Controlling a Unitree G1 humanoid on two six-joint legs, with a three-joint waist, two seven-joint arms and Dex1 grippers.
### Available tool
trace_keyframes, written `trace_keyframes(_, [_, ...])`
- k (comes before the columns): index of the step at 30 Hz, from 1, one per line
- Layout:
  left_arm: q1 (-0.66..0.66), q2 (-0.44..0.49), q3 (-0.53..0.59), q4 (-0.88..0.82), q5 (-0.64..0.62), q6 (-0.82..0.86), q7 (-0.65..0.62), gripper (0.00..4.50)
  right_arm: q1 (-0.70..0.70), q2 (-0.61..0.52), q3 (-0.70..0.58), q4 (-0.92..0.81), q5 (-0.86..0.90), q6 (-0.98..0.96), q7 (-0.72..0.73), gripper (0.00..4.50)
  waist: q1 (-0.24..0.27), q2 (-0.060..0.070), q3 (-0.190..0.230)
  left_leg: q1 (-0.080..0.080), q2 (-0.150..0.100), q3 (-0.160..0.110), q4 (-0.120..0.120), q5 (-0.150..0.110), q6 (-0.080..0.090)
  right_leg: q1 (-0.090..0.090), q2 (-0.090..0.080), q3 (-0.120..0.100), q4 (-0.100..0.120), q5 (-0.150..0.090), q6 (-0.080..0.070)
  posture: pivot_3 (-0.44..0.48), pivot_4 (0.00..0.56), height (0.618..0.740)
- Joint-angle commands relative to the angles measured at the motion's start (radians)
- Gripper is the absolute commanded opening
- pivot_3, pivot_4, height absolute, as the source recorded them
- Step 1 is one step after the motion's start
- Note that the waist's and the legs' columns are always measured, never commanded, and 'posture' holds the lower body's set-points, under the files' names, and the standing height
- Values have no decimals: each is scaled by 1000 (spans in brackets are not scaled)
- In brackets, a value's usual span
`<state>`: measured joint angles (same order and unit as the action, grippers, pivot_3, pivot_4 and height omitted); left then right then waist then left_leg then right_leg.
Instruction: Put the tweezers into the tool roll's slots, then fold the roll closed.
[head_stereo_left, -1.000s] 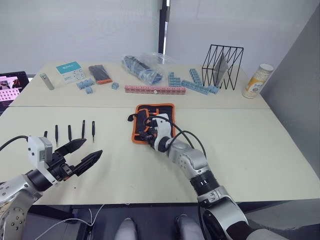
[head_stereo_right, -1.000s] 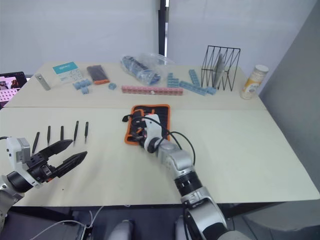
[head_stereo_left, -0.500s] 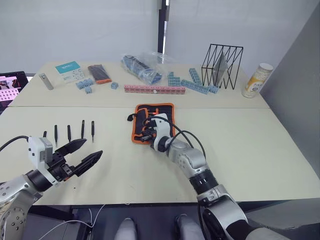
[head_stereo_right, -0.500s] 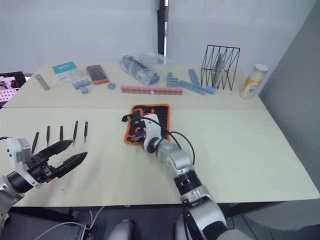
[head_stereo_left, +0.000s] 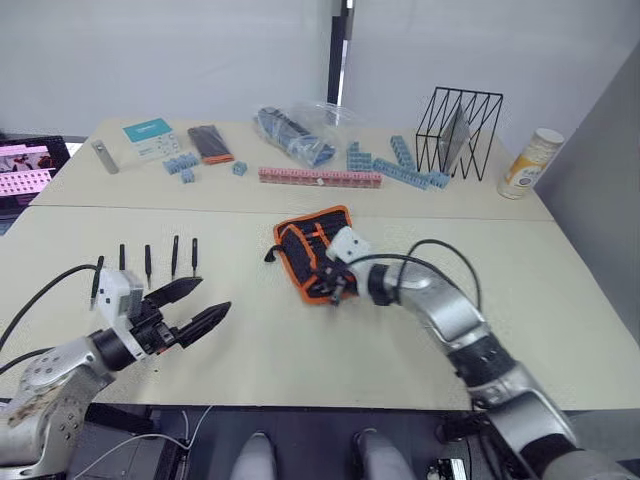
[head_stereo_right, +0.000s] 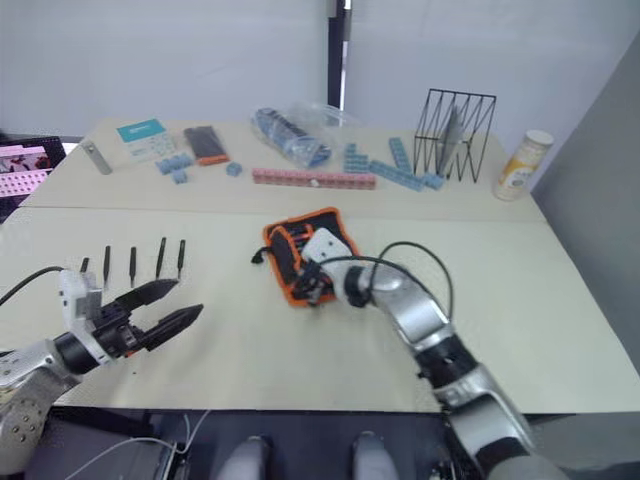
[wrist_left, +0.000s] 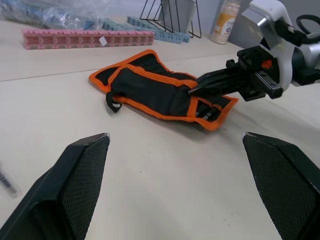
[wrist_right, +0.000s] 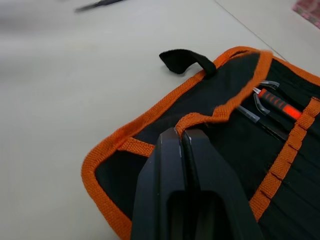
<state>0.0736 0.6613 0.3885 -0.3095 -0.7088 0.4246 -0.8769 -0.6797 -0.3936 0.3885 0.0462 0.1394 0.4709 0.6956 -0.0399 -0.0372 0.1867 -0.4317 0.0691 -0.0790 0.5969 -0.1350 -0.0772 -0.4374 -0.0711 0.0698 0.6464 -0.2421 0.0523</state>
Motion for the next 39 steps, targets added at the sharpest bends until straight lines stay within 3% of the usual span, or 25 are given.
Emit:
trace_keyframes(1, [-58,5,-58,24,31,-21,-21,4500,46,-83,6,-128,-28,-90,98,29,0,0,0,0,0,0,0,0,0,0,0,0,0,0,0,0,150,706])
trace_keyframes(5, [-163,19,-138,105,80,-42,-73,4500,116,-152,-11,-220,-41,-153,152,29,-2,0,0,0,0,0,0,0,0,0,0,0,0,0,0,0,150,706])
trace_keyframes(13, [-550,57,-354,517,246,-213,-405,4500,233,-248,-10,-359,-90,-260,228,29,2,0,0,0,0,0,1,0,0,1,1,0,0,1,1,0,150,706])
trace_keyframes(20, [-883,-16,-532,978,469,-574,-661,4500,277,-253,-18,-385,-137,-254,217,29,3,0,0,-2,-1,0,3,0,0,1,1,1,0,3,5,0,150,706])
trace_keyframes(26, [-1052,-82,-602,1249,583,-849,-737,4500,296,-249,-26,-412,-156,-227,200,29,1,-1,0,-5,0,-1,3,0,1,0,3,1,0,6,10,0,150,706])
trace_keyframes(39, [-1091,-75,-685,1304,575,-984,-738,357,318,-251,-37,-449,-170,-178,192,0,0,-1,0,-5,0,-2,5,0,1,0,2,1,1,6,11,0,150,706])
